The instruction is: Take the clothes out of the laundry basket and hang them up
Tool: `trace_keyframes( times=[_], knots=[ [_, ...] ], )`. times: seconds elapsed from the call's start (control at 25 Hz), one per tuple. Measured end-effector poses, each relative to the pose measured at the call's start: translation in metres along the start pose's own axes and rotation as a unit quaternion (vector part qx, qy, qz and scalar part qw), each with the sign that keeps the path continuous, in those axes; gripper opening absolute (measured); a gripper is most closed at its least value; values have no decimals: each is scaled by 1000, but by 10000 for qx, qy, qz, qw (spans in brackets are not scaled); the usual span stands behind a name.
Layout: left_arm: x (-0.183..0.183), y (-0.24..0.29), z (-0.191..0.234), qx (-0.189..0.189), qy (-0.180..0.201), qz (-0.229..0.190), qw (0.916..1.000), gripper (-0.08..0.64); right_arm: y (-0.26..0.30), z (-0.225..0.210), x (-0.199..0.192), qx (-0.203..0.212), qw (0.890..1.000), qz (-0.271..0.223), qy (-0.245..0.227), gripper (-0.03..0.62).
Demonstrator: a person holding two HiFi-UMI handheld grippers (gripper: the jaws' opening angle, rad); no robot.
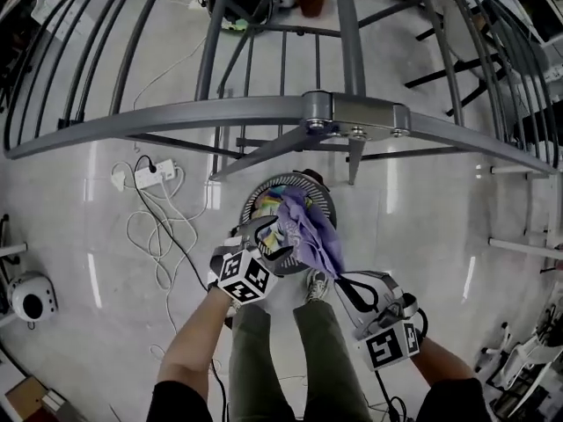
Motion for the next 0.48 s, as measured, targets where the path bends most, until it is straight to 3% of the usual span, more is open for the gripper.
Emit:
trace_keyframes(
  times=[0.16,0.32,0.36,0.44,0.48],
  knots=[
    [37,16,12,-175,850,-132,9961,298,-32,-6,15,79,9997,-112,-179,25],
    [76,31,17,-624,1840,-363,9803,292,-55,-14,20,55,9996,-173,-218,25],
    [84,35,16,-784,2053,-420,9747,251,-60,-16,19,26,9996,-185,-214,25],
    [96,38,15,-1048,2300,-494,9663,74,-68,-22,17,-52,9997,-203,-154,25],
    [101,39,14,-1107,2307,-508,9654,42,-72,-25,15,-95,9997,-211,-109,25]
  ],
)
Point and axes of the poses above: the fingertips, and each gripper's own axes: y forward along the fingers, z to its left, x out of its top, the point moved 10 cm from there along -y, backward along the fingers, and after that the axes turned 12 degrees about y, right-handed, at the moved point
